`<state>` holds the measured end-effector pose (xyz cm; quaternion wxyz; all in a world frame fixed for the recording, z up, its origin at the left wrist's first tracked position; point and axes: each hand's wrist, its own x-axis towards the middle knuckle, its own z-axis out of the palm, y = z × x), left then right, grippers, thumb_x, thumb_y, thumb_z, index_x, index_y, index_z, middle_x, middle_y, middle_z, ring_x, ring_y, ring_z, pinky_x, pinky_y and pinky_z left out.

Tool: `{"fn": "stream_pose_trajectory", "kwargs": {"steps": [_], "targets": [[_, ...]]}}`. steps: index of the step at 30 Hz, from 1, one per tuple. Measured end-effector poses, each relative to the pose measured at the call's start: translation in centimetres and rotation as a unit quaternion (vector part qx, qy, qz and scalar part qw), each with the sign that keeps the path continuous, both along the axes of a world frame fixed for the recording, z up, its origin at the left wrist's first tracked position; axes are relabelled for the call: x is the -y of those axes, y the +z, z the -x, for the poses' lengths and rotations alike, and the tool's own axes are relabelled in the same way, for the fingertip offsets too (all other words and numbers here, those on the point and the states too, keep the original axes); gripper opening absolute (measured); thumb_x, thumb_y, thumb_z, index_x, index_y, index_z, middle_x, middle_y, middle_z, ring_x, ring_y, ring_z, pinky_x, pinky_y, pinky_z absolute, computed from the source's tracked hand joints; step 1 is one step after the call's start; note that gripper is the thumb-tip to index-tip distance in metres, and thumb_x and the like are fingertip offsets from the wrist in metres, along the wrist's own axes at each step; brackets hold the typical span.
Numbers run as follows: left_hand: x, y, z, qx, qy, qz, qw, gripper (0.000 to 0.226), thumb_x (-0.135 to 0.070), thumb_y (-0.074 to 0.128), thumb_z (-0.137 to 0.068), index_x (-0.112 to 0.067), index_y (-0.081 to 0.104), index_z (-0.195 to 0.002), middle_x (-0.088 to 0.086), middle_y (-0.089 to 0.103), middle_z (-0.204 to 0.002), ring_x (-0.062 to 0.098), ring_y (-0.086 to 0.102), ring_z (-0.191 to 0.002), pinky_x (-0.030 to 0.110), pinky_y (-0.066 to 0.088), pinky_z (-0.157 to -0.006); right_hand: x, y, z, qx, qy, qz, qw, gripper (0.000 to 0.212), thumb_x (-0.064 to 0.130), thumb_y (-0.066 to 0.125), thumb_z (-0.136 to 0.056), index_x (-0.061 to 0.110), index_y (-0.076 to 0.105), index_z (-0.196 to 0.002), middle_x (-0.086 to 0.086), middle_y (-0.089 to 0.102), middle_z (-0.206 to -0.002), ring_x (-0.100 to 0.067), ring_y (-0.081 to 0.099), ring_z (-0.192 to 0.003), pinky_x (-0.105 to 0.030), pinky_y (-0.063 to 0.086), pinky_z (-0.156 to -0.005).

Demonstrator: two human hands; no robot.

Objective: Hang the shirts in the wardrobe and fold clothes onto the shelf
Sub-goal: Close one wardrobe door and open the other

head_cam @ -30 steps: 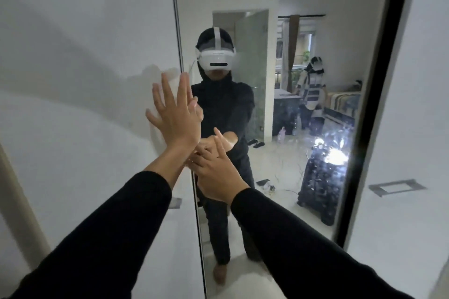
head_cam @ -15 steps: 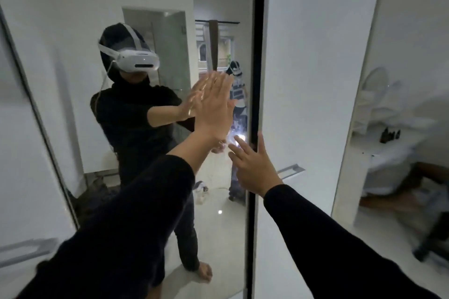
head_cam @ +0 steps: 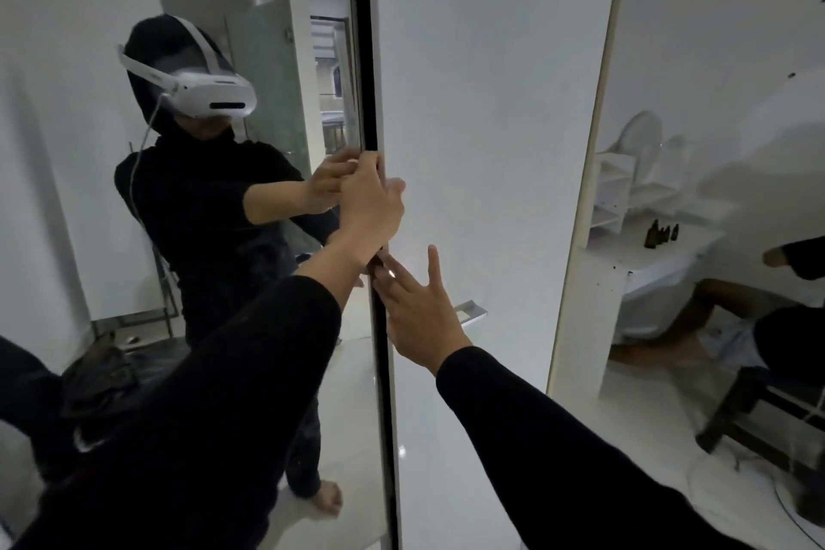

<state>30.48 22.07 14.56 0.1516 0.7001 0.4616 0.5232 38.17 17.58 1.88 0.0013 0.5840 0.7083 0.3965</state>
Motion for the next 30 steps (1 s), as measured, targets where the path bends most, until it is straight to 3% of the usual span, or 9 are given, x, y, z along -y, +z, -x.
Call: {"fn": "stream_pose_trajectory", "kwargs": {"steps": [7, 10, 12, 15, 18, 20, 23, 27, 30], "targets": [[4.1, -0.2, -0.8, -0.019, -0.018, -0.035, 0.999, 0.029, -0.022, 0.057, -0.090, -0.014, 0.046, -0.117, 0.003, 0.061, -0.093, 0.014, 0.060, -0.075, 0.015, 0.043, -0.055, 5.1, -1.5, -1.7, -0.087, -0.038, -0.041, 0.995, 0.069, 0.039, 0.043, -0.092, 0.010, 0.021, -0.151, -0.006, 0.009, -0.161, -0.022, 0.002, -0.149, -0.065, -0.003, -0.110], [6.7, -0.4, -1.6, -0.005, -0.054, -0.038, 0.998, 0.027, -0.024, 0.058, -0.091, -0.015, 0.048, -0.114, 0.002, 0.062, -0.097, 0.012, 0.060, -0.077, 0.012, 0.041, -0.056, 8.3, -1.6, -2.9, -0.116, -0.107, -0.061, 0.986, 0.076, 0.049, 0.039, -0.093, 0.010, 0.011, -0.152, -0.006, 0.005, -0.161, -0.022, 0.004, -0.149, -0.063, 0.005, -0.112], [8.6, -0.3, -2.1, -0.001, -0.087, -0.028, 0.996, 0.026, -0.024, 0.059, -0.091, -0.015, 0.049, -0.114, 0.000, 0.063, -0.100, 0.011, 0.061, -0.081, 0.009, 0.038, -0.056, 10.2, -1.7, -3.8, -0.170, -0.155, -0.060, 0.971, 0.077, 0.055, 0.031, -0.095, 0.008, 0.006, -0.151, -0.008, 0.003, -0.161, -0.024, 0.001, -0.149, -0.064, 0.003, -0.112], [10.9, -0.4, -3.1, -0.002, -0.152, -0.033, 0.988, 0.026, -0.024, 0.062, -0.090, -0.014, 0.052, -0.111, 0.000, 0.066, -0.104, 0.010, 0.064, -0.084, 0.010, 0.045, -0.061, 12.3, -1.9, -4.4, -0.229, -0.203, -0.042, 0.951, 0.078, 0.062, 0.017, -0.093, 0.008, 0.020, -0.150, -0.009, 0.016, -0.159, -0.025, 0.012, -0.148, -0.066, 0.007, -0.111], [12.9, -0.6, -4.8, -0.010, -0.193, -0.054, 0.980, 0.030, -0.024, 0.064, -0.088, -0.014, 0.054, -0.115, 0.002, 0.067, -0.107, 0.010, 0.066, -0.089, 0.024, 0.056, -0.079, 14.2, -1.3, -4.6, -0.295, -0.230, -0.076, 0.924, 0.076, 0.058, 0.014, -0.091, 0.009, 0.037, -0.144, -0.008, 0.033, -0.154, -0.024, 0.026, -0.144, -0.067, 0.010, -0.108], [14.4, -0.8, -6.1, -0.022, -0.210, -0.071, 0.975, 0.034, -0.023, 0.064, -0.088, -0.014, 0.054, -0.120, 0.002, 0.066, -0.110, 0.006, 0.063, -0.091, 0.018, 0.052, -0.084, 16.0, -0.9, -5.2, -0.301, -0.249, -0.089, 0.916, 0.067, 0.050, 0.017, -0.096, 0.010, 0.033, -0.147, -0.007, 0.026, -0.156, -0.024, 0.019, -0.146, -0.067, 0.006, -0.107], [16.5, -1.0, -8.3, -0.048, -0.228, -0.078, 0.969, 0.041, -0.023, 0.064, -0.089, -0.013, 0.052, -0.127, 0.002, 0.064, -0.114, 0.001, 0.057, -0.092, 0.005, 0.040, -0.080, 18.9, -0.7, -7.3, -0.296, -0.291, -0.061, 0.908, 0.062, 0.044, 0.017, -0.101, 0.012, 0.005, -0.153, -0.005, -0.003, -0.161, -0.023, -0.010, -0.148, -0.066, -0.008, -0.108], [18.7, -1.2, -12.0, -0.057, -0.273, -0.087, 0.956, 0.049, -0.026, 0.067, -0.086, -0.013, 0.050, -0.131, 0.003, 0.065, -0.116, 0.013, 0.063, -0.104, 0.017, 0.044, -0.091, 21.7, -0.7, -10.2, -0.306, -0.339, -0.083, 0.886, 0.060, 0.042, 0.022, -0.102, 0.012, 0.009, -0.152, -0.003, 0.003, -0.162, -0.022, -0.011, -0.148, -0.068, -0.007, -0.108], [19.8, -1.4, -15.3, -0.092, -0.285, -0.099, 0.949, 0.064, -0.031, 0.067, -0.086, -0.019, 0.037, -0.141, 0.003, 0.054, -0.135, 0.020, 0.052, -0.122, 0.026, 0.040, -0.100, 23.1, -0.7, -12.6, -0.316, -0.366, -0.102, 0.869, 0.058, 0.040, 0.026, -0.102, 0.012, 0.014, -0.151, -0.003, 0.010, -0.161, -0.023, -0.009, -0.148, -0.069, -0.006, -0.107]]}}
